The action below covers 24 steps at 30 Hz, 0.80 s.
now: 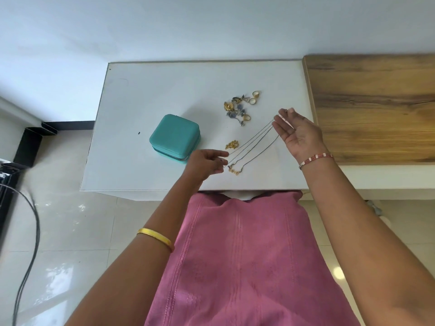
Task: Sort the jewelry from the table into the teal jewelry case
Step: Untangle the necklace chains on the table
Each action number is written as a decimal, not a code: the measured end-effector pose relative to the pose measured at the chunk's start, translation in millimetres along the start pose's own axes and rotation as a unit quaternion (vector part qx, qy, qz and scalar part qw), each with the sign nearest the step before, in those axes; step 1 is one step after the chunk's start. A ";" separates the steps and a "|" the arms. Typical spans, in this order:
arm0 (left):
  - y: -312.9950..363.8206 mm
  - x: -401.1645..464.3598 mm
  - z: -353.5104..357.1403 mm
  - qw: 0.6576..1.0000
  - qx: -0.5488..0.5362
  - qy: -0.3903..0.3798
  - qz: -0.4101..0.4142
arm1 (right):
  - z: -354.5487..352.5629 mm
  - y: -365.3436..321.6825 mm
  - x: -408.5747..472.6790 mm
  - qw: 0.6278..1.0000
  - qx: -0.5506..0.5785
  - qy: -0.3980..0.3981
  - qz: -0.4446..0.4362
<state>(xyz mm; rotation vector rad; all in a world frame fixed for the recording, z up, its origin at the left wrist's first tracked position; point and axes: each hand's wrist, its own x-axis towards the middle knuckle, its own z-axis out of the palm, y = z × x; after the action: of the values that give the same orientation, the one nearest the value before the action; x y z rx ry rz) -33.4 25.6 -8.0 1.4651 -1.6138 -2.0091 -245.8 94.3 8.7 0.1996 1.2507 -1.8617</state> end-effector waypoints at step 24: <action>97.8 -37.5 17.1 0.972 -0.145 -0.024 0.184 | 89.4 -31.7 -87.8 0.784 -0.551 -0.185 -0.219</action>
<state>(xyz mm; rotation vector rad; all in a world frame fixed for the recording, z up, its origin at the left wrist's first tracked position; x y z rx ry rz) -68.2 22.3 92.2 0.9436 -1.4068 -1.9688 -186.6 74.7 122.0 -1.1141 1.9598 -1.1019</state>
